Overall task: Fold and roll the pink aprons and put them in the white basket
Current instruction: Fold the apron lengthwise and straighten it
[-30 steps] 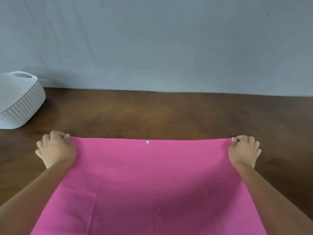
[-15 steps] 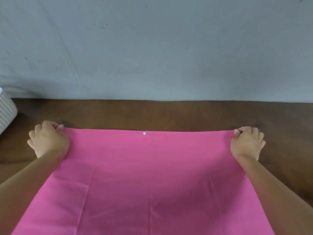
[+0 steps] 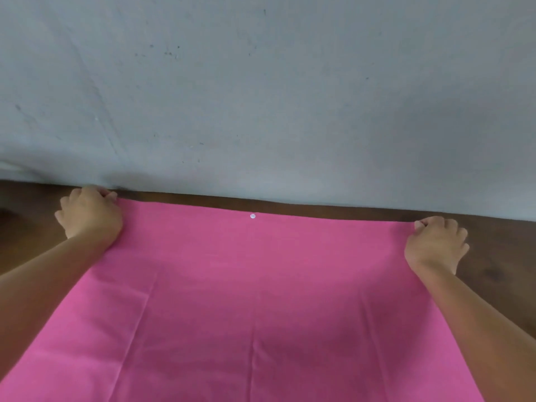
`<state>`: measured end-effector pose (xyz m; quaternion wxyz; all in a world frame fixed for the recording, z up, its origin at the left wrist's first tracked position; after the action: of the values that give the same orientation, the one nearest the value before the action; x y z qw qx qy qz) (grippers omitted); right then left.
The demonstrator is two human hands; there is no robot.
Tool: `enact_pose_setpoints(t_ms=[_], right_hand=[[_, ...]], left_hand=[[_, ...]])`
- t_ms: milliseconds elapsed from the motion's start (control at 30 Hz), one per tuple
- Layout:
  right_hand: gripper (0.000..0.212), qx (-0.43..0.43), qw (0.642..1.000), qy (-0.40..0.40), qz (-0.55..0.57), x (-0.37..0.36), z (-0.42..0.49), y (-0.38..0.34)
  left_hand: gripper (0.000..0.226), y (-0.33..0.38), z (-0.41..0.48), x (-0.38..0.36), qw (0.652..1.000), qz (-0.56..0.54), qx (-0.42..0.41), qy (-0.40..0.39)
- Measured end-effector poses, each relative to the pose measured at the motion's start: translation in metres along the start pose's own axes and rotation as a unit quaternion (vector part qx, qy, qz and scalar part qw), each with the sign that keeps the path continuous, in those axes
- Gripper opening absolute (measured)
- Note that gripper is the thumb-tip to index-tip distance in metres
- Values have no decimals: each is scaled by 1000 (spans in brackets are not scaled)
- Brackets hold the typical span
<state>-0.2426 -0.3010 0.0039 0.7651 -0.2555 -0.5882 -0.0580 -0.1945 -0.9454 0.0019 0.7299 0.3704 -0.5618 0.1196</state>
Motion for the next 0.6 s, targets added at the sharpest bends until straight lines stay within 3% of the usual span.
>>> enact_pose_setpoints(t_ms=[600], right_hand=[[27,4,1000,8,20,-15,39,-15]], left_hand=[[21,14,15,2,998,-61,9,11]])
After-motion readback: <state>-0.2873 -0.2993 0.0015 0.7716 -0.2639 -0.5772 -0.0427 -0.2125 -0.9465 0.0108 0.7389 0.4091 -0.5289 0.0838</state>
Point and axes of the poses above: each hand's wrist, its own z-axis towards the middle knuckle, its own x-axis out of the back of the hand, y = z × x, the point moved 6 cm from there along z, towards the middle knuckle, and after that the axes turned 6 degrees about -y, right-handed, at the moved point
